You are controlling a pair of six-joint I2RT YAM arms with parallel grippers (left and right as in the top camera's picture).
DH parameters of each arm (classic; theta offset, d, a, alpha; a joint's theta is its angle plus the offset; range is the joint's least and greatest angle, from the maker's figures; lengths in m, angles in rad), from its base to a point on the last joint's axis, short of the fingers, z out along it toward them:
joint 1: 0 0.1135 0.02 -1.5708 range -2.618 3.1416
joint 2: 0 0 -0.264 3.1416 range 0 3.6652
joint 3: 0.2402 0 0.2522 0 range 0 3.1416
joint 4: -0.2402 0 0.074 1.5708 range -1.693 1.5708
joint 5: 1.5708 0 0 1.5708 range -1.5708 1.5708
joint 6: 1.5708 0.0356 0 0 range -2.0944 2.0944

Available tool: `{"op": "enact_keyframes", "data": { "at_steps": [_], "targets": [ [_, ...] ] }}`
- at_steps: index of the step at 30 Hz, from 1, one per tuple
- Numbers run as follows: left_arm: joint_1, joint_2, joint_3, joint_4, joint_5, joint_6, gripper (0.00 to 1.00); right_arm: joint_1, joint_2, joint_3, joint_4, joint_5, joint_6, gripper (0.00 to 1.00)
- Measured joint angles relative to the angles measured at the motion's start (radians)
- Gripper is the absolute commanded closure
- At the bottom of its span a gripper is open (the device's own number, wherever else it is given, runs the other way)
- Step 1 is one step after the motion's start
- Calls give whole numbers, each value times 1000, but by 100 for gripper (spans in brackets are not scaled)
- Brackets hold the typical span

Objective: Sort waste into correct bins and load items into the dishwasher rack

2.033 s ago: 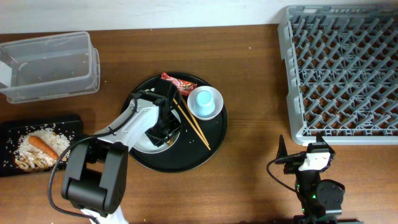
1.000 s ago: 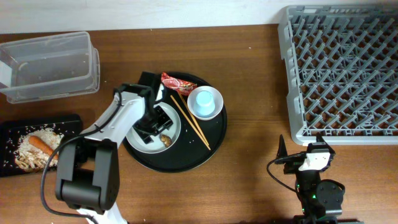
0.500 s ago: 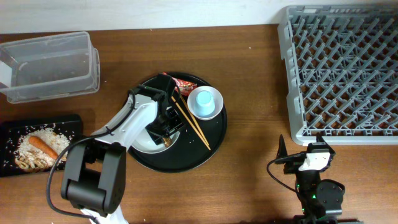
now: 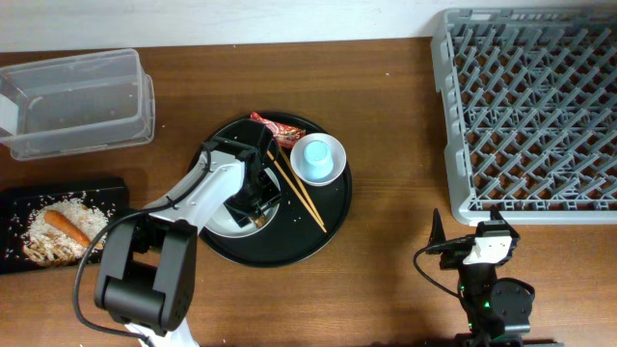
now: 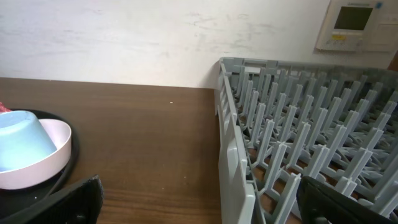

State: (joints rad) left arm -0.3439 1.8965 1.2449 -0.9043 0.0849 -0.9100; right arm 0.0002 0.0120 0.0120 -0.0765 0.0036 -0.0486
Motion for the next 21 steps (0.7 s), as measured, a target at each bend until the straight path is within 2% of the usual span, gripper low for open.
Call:
{"op": "enact_keyframes", "data": {
  "at_steps": [3,8,13,16,18,21],
  "targets": [
    [0,0,-6,0,-10,-10,49,0,0,0,0,0,0,2],
    [0,0,-24,8,-14,-30,51,0,0,0,0,0,0,2],
    [0,0,-25,11,-14,-39,68,0,0,0,0,0,0,2],
    [0,0,-25,11,-14,-41,73,0,0,0,0,0,0,2],
    [0,0,-25,11,-14,-40,80,0,0,0,0,0,0,2],
    [0,0,-24,12,-14,-40,83,0,0,0,0,0,0,2]
  ]
}}
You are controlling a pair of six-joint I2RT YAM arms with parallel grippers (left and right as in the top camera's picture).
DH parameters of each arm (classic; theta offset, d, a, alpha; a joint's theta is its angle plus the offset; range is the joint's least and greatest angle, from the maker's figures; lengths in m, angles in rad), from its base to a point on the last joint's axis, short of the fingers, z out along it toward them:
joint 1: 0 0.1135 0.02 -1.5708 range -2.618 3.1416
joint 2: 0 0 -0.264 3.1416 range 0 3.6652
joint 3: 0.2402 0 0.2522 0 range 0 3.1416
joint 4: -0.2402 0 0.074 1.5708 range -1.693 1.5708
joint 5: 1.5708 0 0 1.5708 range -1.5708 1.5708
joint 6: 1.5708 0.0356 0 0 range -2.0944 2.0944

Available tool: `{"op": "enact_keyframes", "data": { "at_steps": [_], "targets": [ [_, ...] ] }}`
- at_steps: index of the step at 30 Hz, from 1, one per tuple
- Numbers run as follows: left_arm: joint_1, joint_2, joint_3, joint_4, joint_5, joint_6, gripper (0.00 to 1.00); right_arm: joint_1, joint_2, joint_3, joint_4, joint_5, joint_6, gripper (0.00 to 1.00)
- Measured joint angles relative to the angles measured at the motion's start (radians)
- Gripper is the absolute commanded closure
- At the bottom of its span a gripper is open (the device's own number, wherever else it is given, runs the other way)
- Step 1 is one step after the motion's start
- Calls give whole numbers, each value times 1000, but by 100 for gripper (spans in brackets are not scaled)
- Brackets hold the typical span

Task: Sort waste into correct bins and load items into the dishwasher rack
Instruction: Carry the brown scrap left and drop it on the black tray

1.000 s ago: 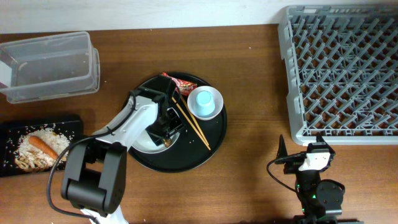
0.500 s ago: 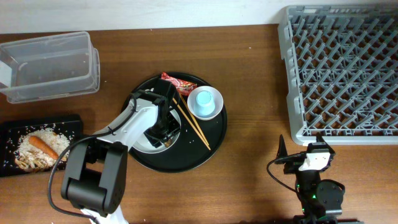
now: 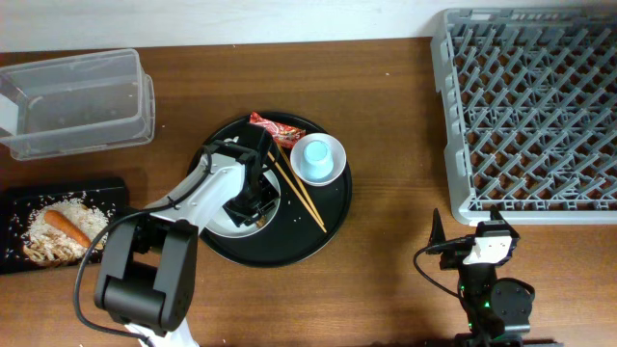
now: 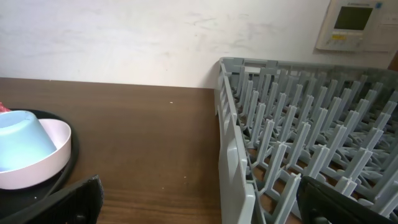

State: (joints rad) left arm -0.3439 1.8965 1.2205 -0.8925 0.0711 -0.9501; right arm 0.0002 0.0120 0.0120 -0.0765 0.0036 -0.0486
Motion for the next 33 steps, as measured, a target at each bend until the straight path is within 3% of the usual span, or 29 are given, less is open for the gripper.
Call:
{"op": "enact_keyframes", "data": {
  "at_steps": [10,17,26,33],
  "targets": [
    [45,0,28,-27,0,16,84,0,0,0,0,0,0,2],
    [135,2,146,-96,-1,80,84,0,0,0,0,0,0,2],
    [386,3,447,-210,-4,166,84,0,0,0,0,0,0,2],
    [631,4,487,-237,-73,174,83,0,0,0,0,0,0,2]
  ]
}}
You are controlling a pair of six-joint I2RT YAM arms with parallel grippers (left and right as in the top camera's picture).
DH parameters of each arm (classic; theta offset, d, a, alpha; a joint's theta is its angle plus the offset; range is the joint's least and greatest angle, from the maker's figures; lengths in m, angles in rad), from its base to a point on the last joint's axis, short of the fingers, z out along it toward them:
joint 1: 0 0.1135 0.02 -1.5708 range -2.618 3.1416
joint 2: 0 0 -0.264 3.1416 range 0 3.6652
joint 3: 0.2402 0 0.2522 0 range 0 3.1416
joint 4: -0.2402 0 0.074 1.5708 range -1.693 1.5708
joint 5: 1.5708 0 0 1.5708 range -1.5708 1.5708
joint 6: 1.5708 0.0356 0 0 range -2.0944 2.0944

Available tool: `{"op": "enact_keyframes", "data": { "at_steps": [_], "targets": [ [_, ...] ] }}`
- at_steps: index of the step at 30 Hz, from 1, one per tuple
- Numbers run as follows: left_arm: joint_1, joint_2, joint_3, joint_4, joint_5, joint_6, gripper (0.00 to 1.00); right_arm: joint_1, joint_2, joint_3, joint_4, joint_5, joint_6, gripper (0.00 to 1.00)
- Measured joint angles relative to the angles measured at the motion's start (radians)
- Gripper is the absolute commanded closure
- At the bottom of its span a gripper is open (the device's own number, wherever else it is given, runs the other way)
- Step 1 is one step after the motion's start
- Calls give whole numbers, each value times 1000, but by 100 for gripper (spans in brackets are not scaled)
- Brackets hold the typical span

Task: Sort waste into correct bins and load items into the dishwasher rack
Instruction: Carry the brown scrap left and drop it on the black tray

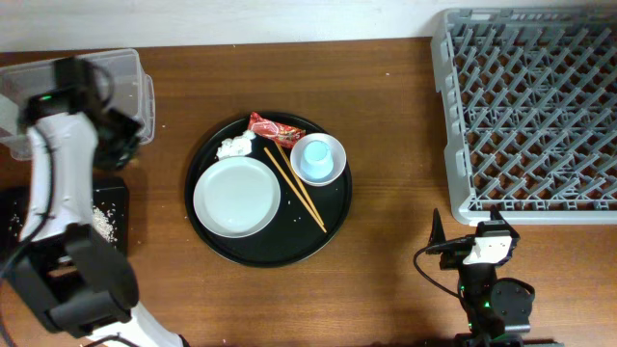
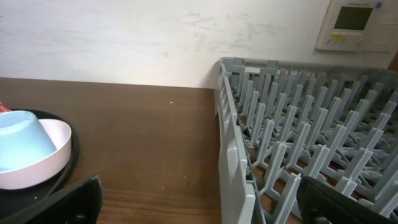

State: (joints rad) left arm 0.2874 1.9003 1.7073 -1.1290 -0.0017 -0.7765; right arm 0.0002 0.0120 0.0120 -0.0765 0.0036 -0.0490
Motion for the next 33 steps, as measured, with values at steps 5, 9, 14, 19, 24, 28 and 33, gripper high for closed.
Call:
{"op": "enact_keyframes", "data": {
  "at_steps": [5,9,14,19,24,28,33],
  "targets": [
    [114,1,-2,-5,-120,10,83,0,0,0,0,0,0,2],
    [157,36,-2,-6,-156,14,83,0,0,0,0,0,0,2],
    [162,137,-8,-20,-198,18,83,0,0,0,0,0,0,2],
    [162,175,-19,-24,-236,18,83,0,0,0,0,0,0,2],
    [180,176,-19,-28,-309,19,66,0,0,0,0,0,0,2],
    [205,175,-19,-32,-331,25,66,0,0,0,0,0,0,2],
    [206,175,-19,-35,-332,26,57,0,0,0,0,0,0,2]
  ]
}}
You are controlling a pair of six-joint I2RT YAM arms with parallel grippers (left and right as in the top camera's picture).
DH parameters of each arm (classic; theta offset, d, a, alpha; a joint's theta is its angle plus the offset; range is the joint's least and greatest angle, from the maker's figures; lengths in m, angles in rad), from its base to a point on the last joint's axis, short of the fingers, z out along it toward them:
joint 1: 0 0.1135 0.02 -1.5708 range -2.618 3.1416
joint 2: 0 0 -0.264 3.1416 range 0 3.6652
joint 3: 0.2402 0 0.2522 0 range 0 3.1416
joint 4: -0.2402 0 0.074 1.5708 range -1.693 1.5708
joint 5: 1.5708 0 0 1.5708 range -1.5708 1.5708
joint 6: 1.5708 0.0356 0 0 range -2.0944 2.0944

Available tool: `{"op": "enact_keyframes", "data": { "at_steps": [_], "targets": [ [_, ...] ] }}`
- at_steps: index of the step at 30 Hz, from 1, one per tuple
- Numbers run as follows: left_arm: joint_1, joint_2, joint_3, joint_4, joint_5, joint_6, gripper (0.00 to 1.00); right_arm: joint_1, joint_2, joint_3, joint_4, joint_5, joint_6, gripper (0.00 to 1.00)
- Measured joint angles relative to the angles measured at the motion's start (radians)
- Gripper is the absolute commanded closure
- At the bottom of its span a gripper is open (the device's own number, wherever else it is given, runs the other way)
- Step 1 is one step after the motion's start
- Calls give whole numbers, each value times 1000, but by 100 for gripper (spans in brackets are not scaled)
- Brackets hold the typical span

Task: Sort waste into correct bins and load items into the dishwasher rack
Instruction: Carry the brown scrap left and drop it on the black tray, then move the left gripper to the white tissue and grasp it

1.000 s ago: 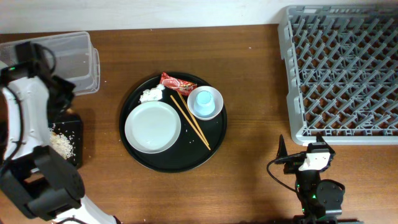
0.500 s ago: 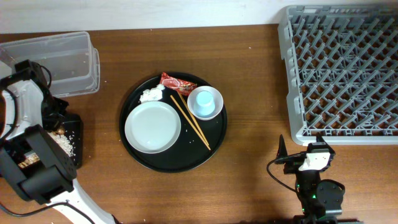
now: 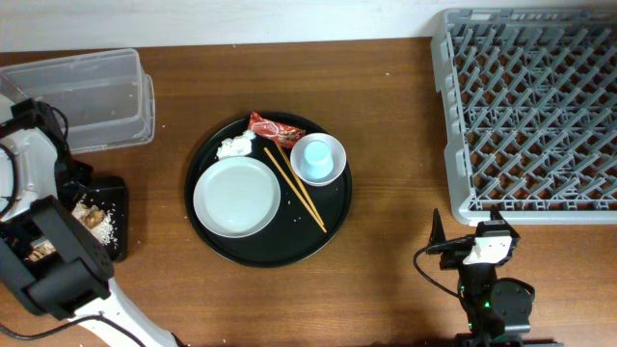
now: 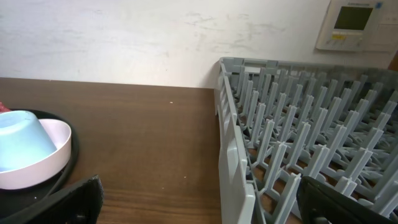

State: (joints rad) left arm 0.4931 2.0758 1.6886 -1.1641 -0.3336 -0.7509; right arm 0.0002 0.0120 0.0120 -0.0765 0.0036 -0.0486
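The round black tray (image 3: 333, 226) holds a bare white plate (image 3: 236, 196), wooden chopsticks (image 3: 295, 189), a blue cup (image 3: 315, 154) upside down in a pale bowl, a red wrapper (image 3: 275, 126) and a crumpled white tissue (image 3: 234, 146). My left gripper (image 3: 77, 183) hangs over the black food-waste tray (image 3: 118, 193) at the far left; its jaws are too small to read. My right gripper (image 4: 199, 214) rests open and empty near the front edge, facing the grey dishwasher rack (image 4: 298, 155). The cup (image 4: 18, 146) and bowl (image 4: 53, 155) show at the left of the right wrist view.
A clear plastic bin (image 3: 82, 101) lies at the back left, just behind the waste tray. The dishwasher rack (image 3: 530, 106) fills the back right corner. Bare brown tabletop (image 3: 395, 125) lies between the round tray and the rack.
My left arm has come nearer and lower, from beside the clear bin's right end to over the black food-waste tray. The right arm and the things on the round tray are unchanged.
At the two oldest moments my left gripper was down on the white plate in the round tray. Then it was away at the left beside the clear bin, the plate bare. Now it is over the food-waste tray. The right gripper stayed open and still.
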Motion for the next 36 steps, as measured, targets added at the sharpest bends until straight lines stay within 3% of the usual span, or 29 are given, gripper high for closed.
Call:
{"op": "enact_keyframes", "data": {
  "at_steps": [6,15,20,25,26,28,30,32,36],
  "targets": [
    [0,0,10,-38,120,36,51,0,0,0,0,0,-1,2],
    [-54,-68,104,-154,321,121,49,0,0,0,0,0,0,2],
    [-181,-272,108,-205,369,176,46,0,0,0,0,0,0,2],
    [-396,-382,124,-241,384,219,45,0,0,0,0,0,0,2],
    [-431,-382,124,-243,387,221,41,0,0,0,0,0,0,2],
    [-542,-380,119,-238,387,230,17,0,0,0,0,0,0,2],
    [-630,-380,107,-226,385,240,14,0,0,0,0,0,0,2],
    [-706,-380,78,-201,381,238,1,0,0,0,0,0,0,2],
    [-828,-380,-15,-154,341,239,1,0,0,0,0,0,0,2]
  ]
}}
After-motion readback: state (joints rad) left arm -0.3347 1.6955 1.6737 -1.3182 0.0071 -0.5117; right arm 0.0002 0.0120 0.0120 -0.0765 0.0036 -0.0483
